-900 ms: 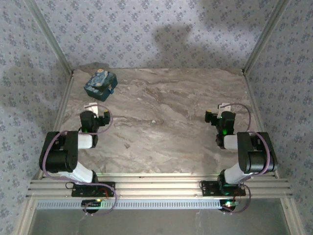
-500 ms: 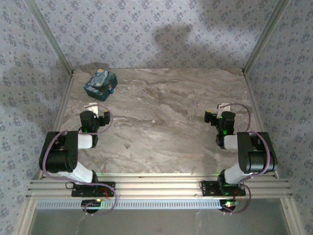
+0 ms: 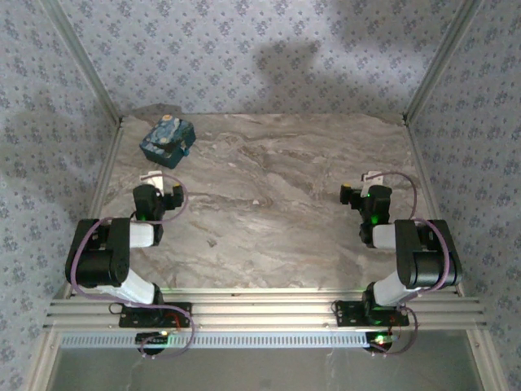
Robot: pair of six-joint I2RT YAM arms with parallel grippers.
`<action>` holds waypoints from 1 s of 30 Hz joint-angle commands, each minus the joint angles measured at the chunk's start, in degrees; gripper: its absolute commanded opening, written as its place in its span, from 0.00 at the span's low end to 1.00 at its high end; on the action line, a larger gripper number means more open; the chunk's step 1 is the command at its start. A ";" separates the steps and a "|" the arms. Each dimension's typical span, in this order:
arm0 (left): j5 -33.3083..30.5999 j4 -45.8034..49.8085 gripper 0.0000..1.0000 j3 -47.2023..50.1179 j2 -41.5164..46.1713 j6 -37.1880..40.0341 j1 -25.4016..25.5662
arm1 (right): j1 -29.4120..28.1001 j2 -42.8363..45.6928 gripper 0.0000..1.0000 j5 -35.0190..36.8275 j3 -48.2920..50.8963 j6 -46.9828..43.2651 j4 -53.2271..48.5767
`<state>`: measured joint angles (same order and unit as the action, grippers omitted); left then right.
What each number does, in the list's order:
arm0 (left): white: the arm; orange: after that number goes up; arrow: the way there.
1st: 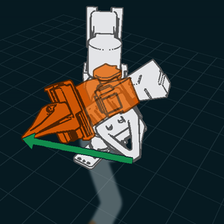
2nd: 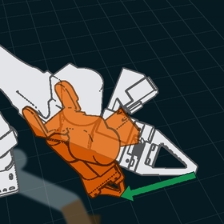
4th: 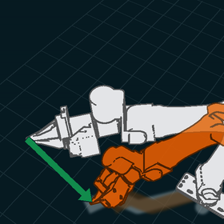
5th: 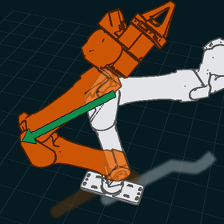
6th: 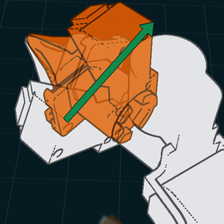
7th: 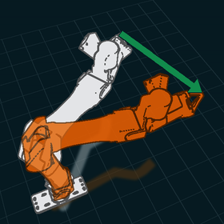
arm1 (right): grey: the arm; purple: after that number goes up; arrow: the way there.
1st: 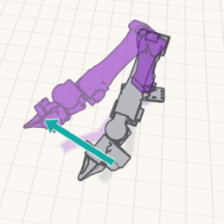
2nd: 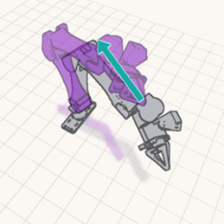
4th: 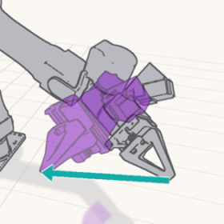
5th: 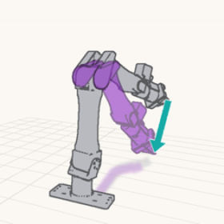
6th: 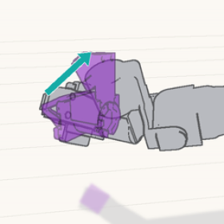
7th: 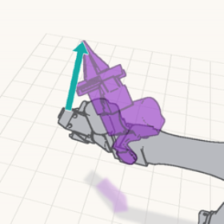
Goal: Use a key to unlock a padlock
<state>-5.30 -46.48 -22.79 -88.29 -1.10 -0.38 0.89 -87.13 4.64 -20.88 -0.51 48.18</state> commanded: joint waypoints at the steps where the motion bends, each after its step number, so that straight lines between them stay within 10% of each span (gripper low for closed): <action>1: 1.06 -0.28 0.98 -0.87 0.40 -0.39 -0.08 | 0.39 -0.23 1.00 -0.42 -1.10 -0.63 -0.46; 22: -1.60 0.52 0.98 -0.94 1.31 -2.20 -0.76 | 0.75 -0.23 1.00 -1.04 -1.13 -0.54 -0.63; 30: -8.33 21.12 0.98 -9.32 11.36 -6.73 -0.95 | 0.54 5.16 1.00 -2.87 -4.54 -1.48 -10.69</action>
<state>-10.07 -33.56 -27.59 -81.47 -4.36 -0.78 1.26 -85.71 3.22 -22.11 -0.75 43.81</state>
